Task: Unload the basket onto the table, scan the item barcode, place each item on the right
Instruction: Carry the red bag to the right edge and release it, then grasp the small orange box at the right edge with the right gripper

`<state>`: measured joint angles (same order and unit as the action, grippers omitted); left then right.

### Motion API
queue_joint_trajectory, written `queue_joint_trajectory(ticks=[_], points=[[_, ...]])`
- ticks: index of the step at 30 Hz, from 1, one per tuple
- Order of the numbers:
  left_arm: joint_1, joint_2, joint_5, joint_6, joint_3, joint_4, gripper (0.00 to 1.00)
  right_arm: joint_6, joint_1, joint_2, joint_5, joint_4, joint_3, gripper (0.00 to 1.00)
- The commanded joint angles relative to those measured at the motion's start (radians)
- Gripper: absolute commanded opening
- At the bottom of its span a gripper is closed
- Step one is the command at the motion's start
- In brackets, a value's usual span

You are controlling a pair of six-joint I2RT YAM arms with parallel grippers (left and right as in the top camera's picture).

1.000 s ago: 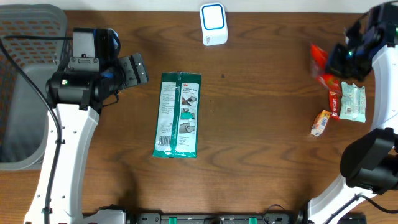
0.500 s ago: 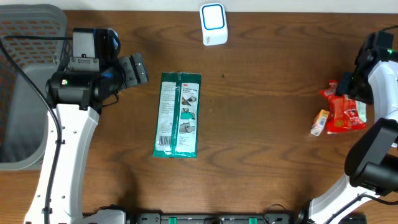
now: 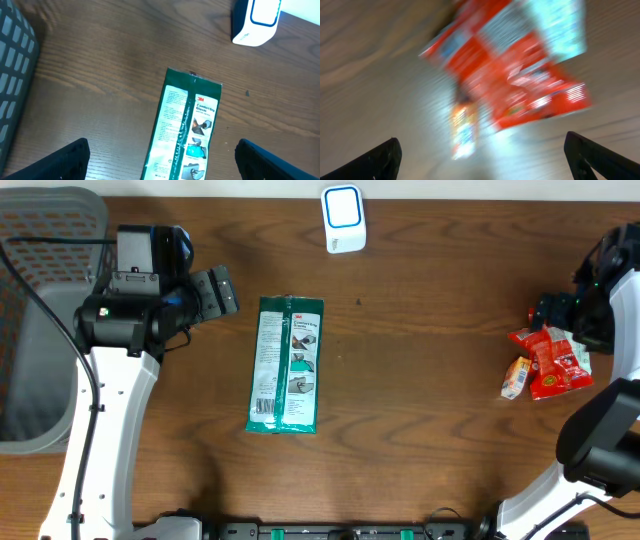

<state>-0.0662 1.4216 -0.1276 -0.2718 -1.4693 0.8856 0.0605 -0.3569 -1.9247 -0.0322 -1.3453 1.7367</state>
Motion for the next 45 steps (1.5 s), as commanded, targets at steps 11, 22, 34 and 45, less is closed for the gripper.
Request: queue_joint_trajectory(ticks=[11, 22, 34, 45], points=[[0.004, -0.002, 0.006, 0.01, -0.003, 0.0, 0.93, 0.124, 0.024, 0.026, -0.009, 0.074, -0.267, 0.64], [0.004, -0.002, 0.006, 0.01, -0.003, 0.0, 0.93, 0.137, 0.113, 0.026, -0.03, 0.223, -0.41, 0.56], [0.004, -0.002, 0.006, 0.009, -0.003, 0.0, 0.93, 0.148, 0.454, 0.079, -0.126, 0.316, -0.404, 0.5], [0.004, -0.002, 0.006, 0.009, -0.003, 0.0, 0.93, 0.208, 0.138, 0.315, -0.108, 0.272, -0.407, 0.45]])
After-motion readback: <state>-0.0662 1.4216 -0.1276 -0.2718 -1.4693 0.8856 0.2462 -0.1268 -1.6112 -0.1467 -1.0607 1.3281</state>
